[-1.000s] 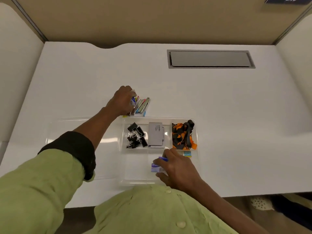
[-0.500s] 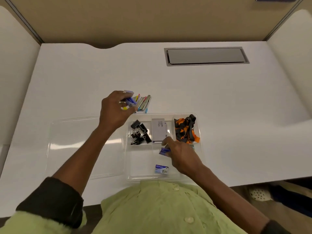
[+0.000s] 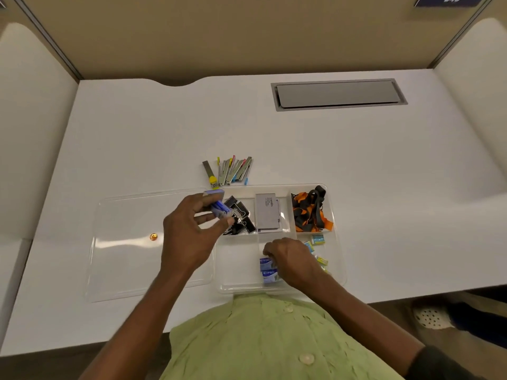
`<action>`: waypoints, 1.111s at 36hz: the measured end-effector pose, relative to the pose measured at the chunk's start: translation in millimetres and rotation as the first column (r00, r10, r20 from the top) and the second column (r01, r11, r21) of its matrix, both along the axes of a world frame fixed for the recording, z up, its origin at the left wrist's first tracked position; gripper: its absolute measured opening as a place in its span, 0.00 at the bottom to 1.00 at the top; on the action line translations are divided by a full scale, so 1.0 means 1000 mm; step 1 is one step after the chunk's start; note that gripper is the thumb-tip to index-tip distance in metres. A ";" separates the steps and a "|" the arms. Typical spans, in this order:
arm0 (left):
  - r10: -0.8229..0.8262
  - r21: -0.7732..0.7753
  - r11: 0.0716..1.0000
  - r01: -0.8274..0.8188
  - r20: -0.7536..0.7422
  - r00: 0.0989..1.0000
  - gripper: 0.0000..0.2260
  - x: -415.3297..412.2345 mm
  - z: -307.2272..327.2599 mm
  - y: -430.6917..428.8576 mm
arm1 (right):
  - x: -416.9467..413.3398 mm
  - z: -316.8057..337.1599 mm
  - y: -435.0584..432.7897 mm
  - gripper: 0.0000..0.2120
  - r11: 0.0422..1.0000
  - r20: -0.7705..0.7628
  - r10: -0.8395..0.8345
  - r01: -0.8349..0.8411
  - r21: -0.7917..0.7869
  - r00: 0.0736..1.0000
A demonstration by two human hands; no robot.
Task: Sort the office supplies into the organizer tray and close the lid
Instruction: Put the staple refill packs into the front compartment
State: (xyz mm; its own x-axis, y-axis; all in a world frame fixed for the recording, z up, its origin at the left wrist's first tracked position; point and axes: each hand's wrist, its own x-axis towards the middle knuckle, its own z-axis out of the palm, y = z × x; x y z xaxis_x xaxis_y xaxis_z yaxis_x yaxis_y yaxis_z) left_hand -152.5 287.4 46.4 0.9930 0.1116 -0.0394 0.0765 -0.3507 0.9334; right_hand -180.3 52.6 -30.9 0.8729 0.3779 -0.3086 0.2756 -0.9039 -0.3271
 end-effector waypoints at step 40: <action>0.105 -0.172 0.965 -0.197 -0.434 0.895 0.16 -0.026 -0.013 -0.029 | -0.009 0.010 0.000 0.19 0.989 0.291 0.145 -0.144 -0.025 0.946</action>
